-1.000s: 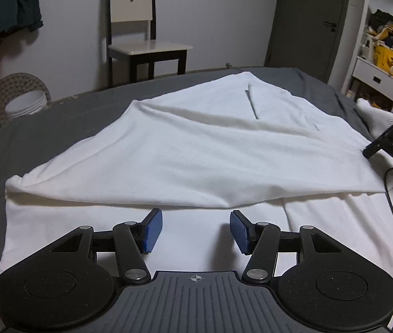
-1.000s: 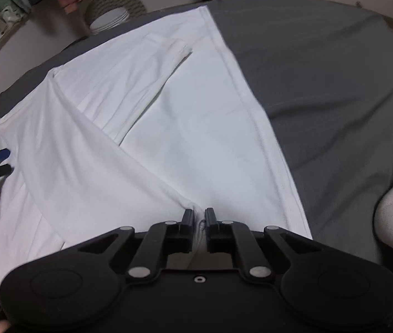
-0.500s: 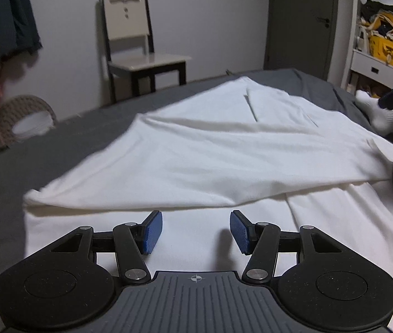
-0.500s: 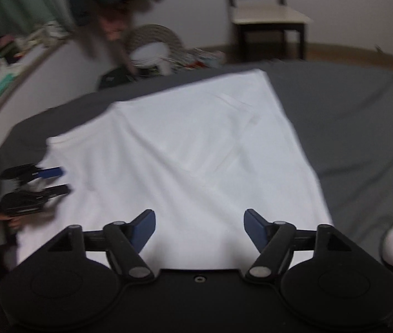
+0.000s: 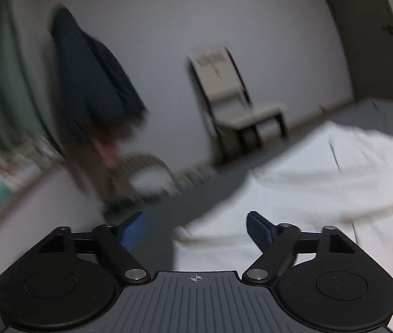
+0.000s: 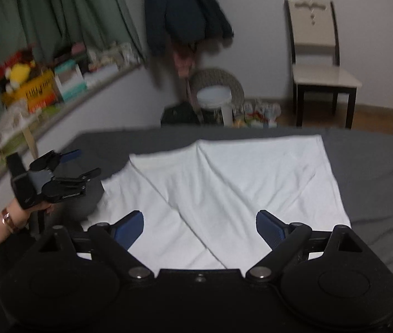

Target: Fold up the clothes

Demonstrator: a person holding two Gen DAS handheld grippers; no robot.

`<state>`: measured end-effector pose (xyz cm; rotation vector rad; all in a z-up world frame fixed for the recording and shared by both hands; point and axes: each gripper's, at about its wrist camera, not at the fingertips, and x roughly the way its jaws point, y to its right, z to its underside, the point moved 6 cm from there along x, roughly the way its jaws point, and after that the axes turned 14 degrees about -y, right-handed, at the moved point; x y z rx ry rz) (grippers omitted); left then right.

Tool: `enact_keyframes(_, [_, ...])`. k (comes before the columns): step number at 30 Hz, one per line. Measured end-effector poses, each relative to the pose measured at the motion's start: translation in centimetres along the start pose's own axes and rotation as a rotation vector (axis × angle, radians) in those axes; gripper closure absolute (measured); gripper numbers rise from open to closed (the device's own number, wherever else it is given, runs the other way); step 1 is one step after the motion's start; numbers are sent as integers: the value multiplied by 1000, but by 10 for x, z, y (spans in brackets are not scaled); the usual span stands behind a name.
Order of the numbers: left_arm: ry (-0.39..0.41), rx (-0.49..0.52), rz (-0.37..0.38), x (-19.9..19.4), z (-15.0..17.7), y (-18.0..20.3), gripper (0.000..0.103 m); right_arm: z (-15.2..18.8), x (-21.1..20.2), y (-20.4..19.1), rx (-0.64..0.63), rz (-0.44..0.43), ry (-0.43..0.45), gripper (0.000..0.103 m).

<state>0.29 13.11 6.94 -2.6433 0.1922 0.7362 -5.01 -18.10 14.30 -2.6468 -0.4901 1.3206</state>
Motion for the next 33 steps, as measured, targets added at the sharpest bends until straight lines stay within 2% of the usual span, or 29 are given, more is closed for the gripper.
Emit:
enact_keyframes(3, [7,-44,-42,-38,-45,-8,21,-7,-30,-3,35,-59,101,6])
enact_keyframes(5, [10,-57,-61,-67,-78,-13,21,-8,-47,-7,30,-83,148,5])
enact_keyframes(10, [1,-19,-64,-137,-157,-30,21,-6,-79,-16,-15,-88,236,1])
enact_keyframes(13, [-62,-9,-90,-167,-192,-46,21,-4,-97,-22,-47,-78,290,1])
enact_keyframes(16, [-127,-2,-123,-188,-212,-62,20,1,-112,-29,-79,-75,337,0])
enact_keyframes(19, [-134,24,-164,-204,-215,-73,19,15,-115,-37,-117,-70,358,0])
enact_keyframes(21, [-128,37,-188,-212,-213,-79,8,25,-111,-45,-153,-52,360,0])
enact_keyframes(24, [-142,-6,-165,-211,-194,-90,7,41,-98,-58,-221,5,356,0])
enact_keyframes(27, [-212,-32,-135,-191,-164,-102,7,55,-80,-71,-288,76,342,0])
enact_keyframes(30, [-314,36,-153,-172,-136,-110,7,67,-56,-85,-317,105,297,0])
enact_keyframes(33, [-324,45,-139,-171,-118,-119,7,79,-34,-95,-284,114,259,0])
